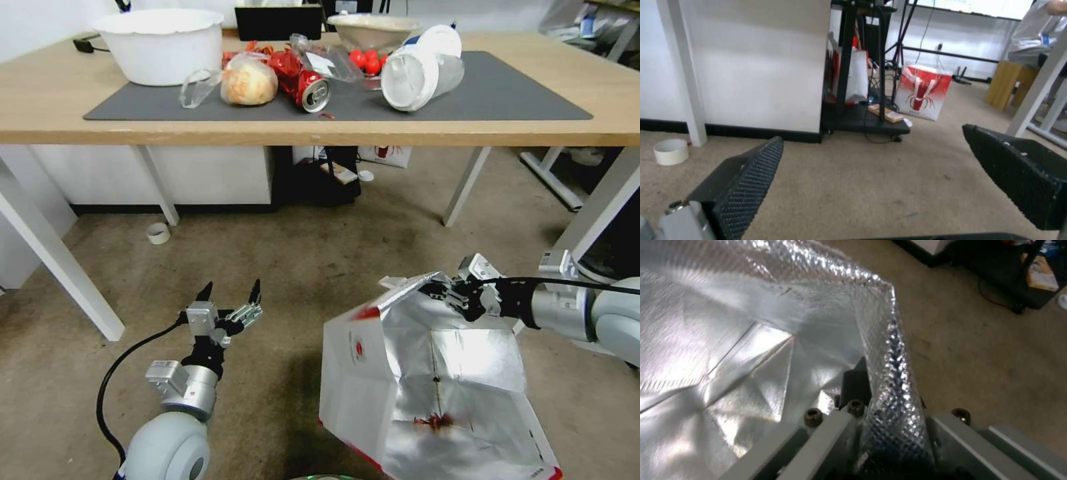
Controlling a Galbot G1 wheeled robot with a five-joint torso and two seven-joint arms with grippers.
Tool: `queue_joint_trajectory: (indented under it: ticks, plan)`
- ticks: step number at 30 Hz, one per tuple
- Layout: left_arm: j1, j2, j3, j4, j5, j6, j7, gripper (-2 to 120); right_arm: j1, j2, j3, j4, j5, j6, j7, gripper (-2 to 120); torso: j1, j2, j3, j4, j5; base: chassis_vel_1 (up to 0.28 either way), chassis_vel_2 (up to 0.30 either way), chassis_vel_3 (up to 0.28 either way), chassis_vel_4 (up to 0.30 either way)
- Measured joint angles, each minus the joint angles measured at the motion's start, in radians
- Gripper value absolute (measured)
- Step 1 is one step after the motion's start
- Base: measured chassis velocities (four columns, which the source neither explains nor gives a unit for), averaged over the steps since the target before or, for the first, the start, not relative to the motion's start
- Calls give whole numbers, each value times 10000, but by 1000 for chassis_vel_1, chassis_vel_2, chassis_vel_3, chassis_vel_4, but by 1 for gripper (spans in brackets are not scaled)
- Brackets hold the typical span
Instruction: Pick up the food delivery bag from the floor and place it on the table.
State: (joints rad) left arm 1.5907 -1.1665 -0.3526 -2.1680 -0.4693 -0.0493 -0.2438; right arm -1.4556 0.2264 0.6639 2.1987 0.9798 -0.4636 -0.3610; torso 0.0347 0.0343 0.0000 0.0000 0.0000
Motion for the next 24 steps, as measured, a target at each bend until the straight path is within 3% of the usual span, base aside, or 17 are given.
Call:
queue_joint_trajectory:
  ticks: [24]
  plan:
    - [102, 72, 12, 195, -202, -765, 313, 100, -530, 156, 100, 89, 122, 114, -188, 0, 24, 128, 91, -2, 0, 0, 0, 0, 0]
